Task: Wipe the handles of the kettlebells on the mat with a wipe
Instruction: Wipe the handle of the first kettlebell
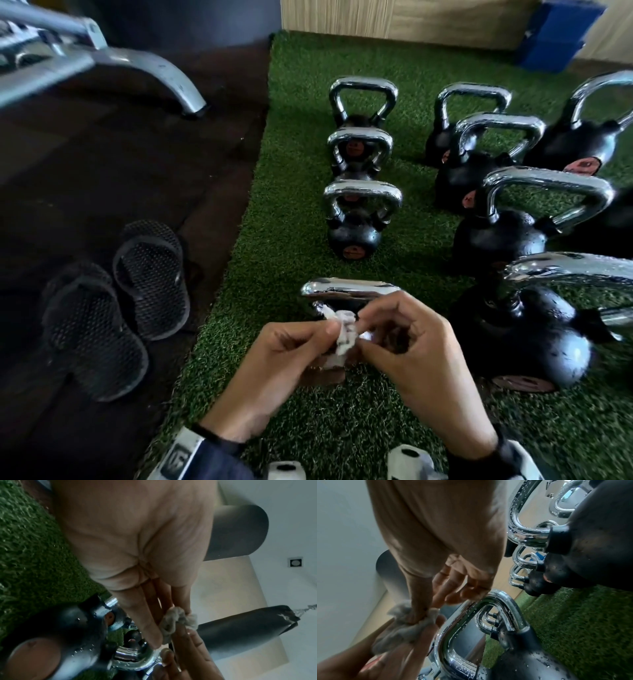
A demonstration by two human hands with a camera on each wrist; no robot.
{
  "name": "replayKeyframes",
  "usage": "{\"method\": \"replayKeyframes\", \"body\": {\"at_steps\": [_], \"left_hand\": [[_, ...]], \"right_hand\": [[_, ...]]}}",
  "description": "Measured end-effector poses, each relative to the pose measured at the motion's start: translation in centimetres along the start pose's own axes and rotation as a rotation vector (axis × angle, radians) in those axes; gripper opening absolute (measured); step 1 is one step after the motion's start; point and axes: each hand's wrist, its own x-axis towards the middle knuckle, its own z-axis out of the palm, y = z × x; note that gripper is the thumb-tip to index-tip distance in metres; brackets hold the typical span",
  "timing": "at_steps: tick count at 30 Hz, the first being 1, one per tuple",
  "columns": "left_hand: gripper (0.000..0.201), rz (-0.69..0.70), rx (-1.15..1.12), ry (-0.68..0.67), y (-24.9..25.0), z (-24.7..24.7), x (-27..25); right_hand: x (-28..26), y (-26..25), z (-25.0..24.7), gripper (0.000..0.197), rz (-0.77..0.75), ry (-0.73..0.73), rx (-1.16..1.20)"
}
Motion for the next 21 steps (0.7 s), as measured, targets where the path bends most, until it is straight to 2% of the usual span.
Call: {"method": "replayKeyframes", "body": {"at_steps": [2, 4, 8, 10, 12, 14, 16, 19, 21], "left_hand": [[0.031, 0.064, -0.016, 0.017, 0.1, 0.2, 0.3], [0.023, 0.185, 0.014, 0.013, 0.5, 0.4, 0.4], [0.025, 0.553, 0.231, 0.171, 1.7, 0.5, 0.8], [0.029, 0.69, 0.415, 0.31, 2.0, 0.6, 1.4], [0.03, 0.783, 0.676, 0.436, 2.5, 0.9, 2.4], [0.029, 0.825, 0.888, 0.439, 2.6, 1.6, 3.3], [0.028, 0.803, 1.04, 0.384, 2.4, 2.2, 3.8], [0.031, 0.78, 1.1, 0.397, 1.9, 1.8, 3.5], [0.03, 0.756, 1.048, 0.453, 1.9, 1.0, 3.2]], "right_hand": [[0.0, 0.2, 0.3, 0.031, -0.025, 0.121, -0.052], [-0.1, 0.2, 0.2, 0.034, -0.062, 0.195, -0.179], [-0.6, 2.1, -0.5, 0.043, -0.129, 0.273, -0.271], [-0.5, 4.3, -0.9, 0.046, -0.018, 0.373, -0.198], [0.1, 6.3, -1.0, 0.055, 0.17, 0.316, -0.023], [0.7, 7.9, -0.6, 0.055, 0.244, 0.189, 0.111], [1.2, 9.1, 0.3, 0.043, 0.235, 0.129, 0.103], [1.3, 10.3, 1.7, 0.023, 0.225, 0.224, 0.015], [1.2, 10.8, 2.0, 0.019, 0.223, 0.251, 0.007]]}}
